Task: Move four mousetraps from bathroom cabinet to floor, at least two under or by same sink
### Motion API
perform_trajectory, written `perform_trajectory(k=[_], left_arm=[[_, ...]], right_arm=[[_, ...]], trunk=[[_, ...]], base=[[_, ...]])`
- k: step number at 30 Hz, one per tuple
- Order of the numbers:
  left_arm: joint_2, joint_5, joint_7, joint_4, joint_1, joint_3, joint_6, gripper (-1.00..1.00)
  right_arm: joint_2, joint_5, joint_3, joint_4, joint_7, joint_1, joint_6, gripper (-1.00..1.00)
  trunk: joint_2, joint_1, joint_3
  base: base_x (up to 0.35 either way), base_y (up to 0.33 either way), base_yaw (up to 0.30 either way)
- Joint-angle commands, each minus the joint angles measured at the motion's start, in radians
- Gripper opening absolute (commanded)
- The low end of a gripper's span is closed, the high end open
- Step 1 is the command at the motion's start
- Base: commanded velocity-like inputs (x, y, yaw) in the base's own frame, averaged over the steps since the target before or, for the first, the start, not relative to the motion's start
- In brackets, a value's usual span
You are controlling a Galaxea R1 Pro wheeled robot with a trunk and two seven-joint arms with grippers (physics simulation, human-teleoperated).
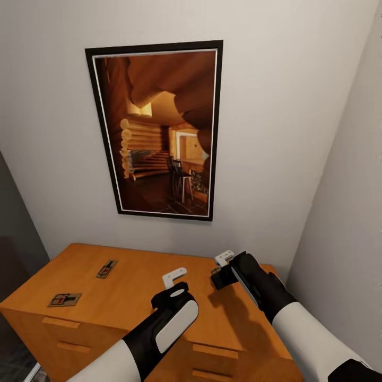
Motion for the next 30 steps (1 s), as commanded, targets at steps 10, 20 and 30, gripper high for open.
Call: perform_trajectory(k=[10,20,30], left_arm=[[0.000,0.000,0.005,-0.001,-0.001,-0.001,0.010,1.00],[0.000,0.000,0.003,-0.001,-0.001,-0.001,0.012,1.00],[0.000,0.000,0.003,-0.002,0.000,-0.001,0.012,1.00]], right_arm=[[0.000,0.006,0.001,-0.001,0.005,0.000,0.003,-1.00],[0.000,0.014,0.003,-0.002,0.005,0.000,0.002,-1.00],[0.000,0.013,0.000,-0.002,0.005,0.000,0.002,-1.00]], trunk=[[-0.001,0.000,-0.001],[-0.001,0.000,-0.001],[-0.001,0.000,-0.001]], base=[[-0.011,-0.004,0.000],[0.000,0.000,0.000],[0.000,0.000,0.000]])
